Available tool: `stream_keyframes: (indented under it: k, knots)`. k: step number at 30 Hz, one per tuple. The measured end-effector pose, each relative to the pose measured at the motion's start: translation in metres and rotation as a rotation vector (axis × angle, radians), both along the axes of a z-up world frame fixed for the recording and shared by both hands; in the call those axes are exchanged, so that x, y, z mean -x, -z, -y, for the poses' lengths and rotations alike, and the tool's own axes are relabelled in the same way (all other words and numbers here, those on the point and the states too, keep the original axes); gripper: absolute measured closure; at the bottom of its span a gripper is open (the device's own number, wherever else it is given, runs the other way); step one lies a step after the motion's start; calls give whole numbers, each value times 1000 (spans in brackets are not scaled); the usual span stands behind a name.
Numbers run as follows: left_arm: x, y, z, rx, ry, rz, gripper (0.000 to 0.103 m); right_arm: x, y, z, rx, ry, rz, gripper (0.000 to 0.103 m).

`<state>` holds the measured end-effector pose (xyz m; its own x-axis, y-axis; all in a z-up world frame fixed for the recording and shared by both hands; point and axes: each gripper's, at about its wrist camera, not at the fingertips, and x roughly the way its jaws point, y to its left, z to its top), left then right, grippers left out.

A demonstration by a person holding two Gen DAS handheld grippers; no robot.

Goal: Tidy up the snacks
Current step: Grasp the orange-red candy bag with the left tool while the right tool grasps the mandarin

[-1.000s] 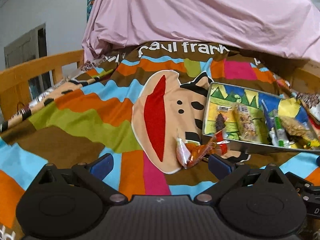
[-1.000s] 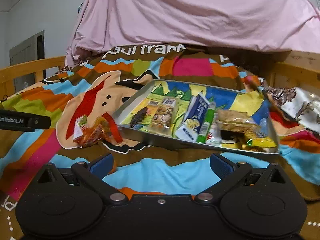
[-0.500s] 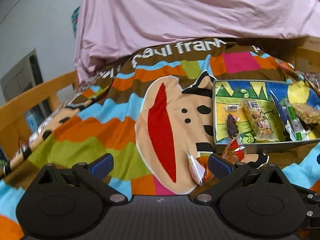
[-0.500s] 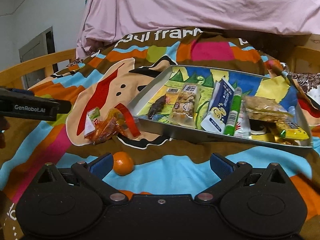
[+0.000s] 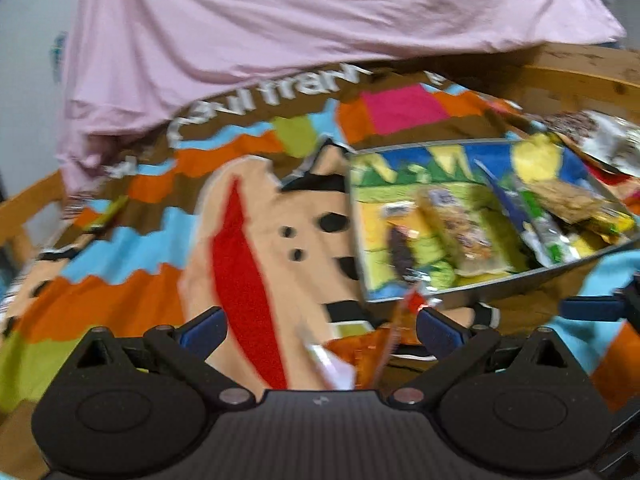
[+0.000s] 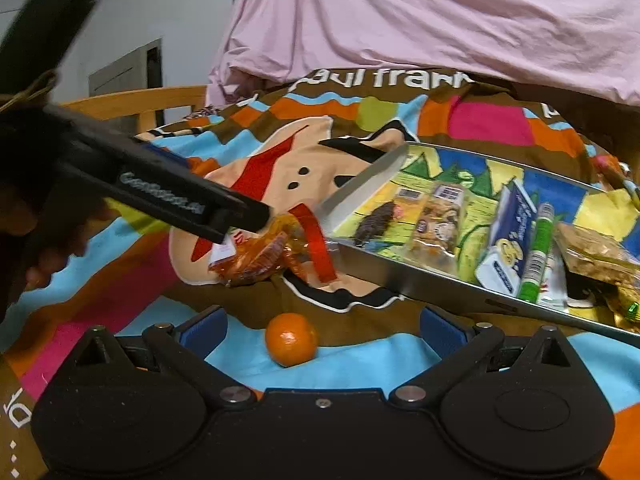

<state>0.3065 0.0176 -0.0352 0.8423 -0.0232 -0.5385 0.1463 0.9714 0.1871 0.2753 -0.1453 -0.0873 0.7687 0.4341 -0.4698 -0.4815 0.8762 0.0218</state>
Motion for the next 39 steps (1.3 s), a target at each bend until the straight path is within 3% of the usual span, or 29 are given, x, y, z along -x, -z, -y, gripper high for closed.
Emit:
stream_keyframes:
  k: [6,21,25,32,36,39]
  knots:
    - [-21,8,10,-15,133,-77,0,-6,4,3,-21,6,-35,4]
    - [-44,37,22,-216,201,-164,1,-9,10,1,-9,25,-60,9]
    - [-48,44,20,-246,208,-202,8,-10,11,0,0,23,-57,12]
    - [-49,47,23,-263,210,-206,10,-9,13,-1,15,16,-55,26]
    - [-54,47,24,-255,204,-237,10,-7,13,-2,29,5,-45,42]
    - [-57,46,25,-272,222,-252,13,-5,14,-7,53,-6,-35,46]
